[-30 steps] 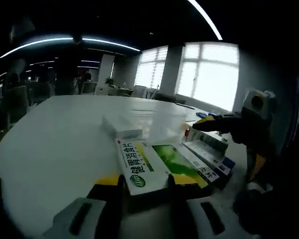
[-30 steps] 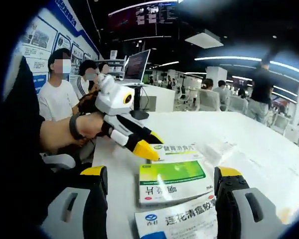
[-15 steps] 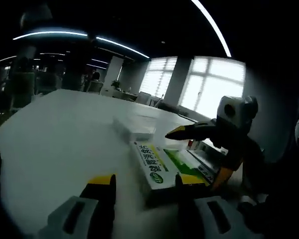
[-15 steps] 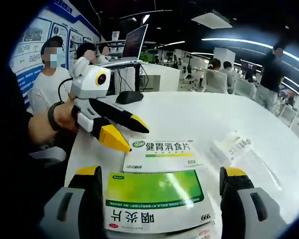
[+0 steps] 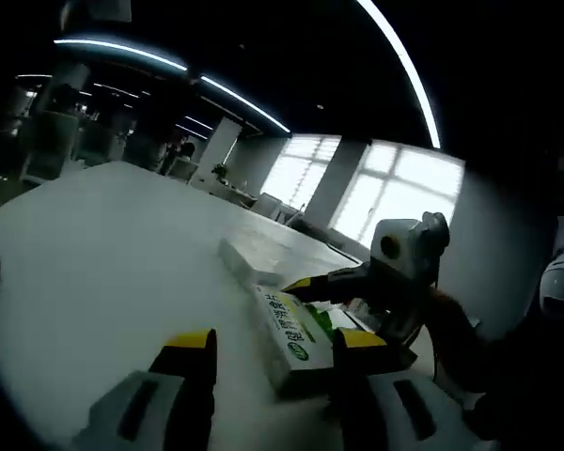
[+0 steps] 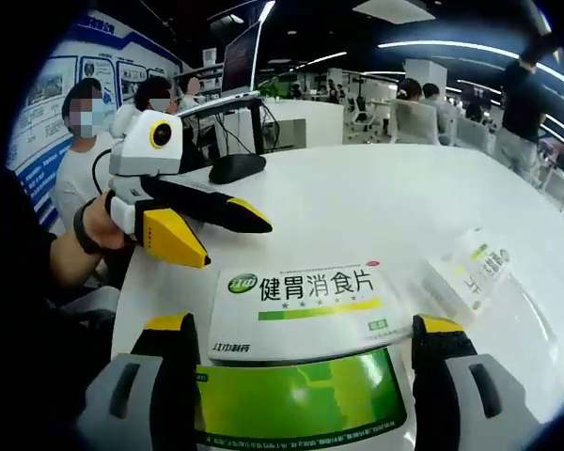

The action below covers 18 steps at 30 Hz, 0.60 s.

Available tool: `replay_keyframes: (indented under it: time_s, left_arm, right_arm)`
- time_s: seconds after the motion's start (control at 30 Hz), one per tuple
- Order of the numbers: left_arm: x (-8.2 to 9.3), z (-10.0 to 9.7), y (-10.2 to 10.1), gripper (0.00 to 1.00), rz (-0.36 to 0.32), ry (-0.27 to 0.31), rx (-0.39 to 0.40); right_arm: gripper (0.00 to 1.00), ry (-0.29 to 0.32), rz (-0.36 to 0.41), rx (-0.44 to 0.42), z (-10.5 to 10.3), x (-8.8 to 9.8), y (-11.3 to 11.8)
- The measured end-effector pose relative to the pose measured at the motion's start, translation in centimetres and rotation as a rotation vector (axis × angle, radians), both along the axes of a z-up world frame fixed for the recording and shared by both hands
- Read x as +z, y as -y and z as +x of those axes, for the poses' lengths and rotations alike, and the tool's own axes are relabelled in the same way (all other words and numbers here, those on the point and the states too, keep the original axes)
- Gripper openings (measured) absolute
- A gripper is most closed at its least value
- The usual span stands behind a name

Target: Arrange the small medicine boxes into an aligned row inside the storage area until every box is upright, visible, and separated from the surrounding clutter.

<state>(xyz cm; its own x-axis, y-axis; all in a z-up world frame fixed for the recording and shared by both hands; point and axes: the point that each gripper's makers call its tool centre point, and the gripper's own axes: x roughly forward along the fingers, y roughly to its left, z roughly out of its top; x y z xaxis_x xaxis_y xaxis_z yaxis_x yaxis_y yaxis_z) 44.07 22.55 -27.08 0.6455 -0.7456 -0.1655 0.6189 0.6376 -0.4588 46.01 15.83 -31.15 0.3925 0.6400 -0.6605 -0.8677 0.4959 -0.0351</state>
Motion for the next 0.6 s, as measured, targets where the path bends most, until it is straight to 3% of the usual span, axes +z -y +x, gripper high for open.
replay_keyframes:
  time_s: [0.23,0.47,0.6]
  left_arm:
    - [0.3,0.0,-0.2,0.5,-0.07,-0.038,-0.012]
    - [0.6,0.0,-0.1,0.52,-0.121,-0.079,-0.027]
    - [0.0,-0.3,0.7,0.53,-0.141,-0.169,-0.071]
  right_arm:
    - [0.86,0.013,0.024,0.019,-0.2,0.3,-0.2]
    - [0.85,0.073,0.066,0.022,-0.4,1.6,0.0]
    - [0.84,0.091,0.104,0.038,-1.9,2.5,-0.5]
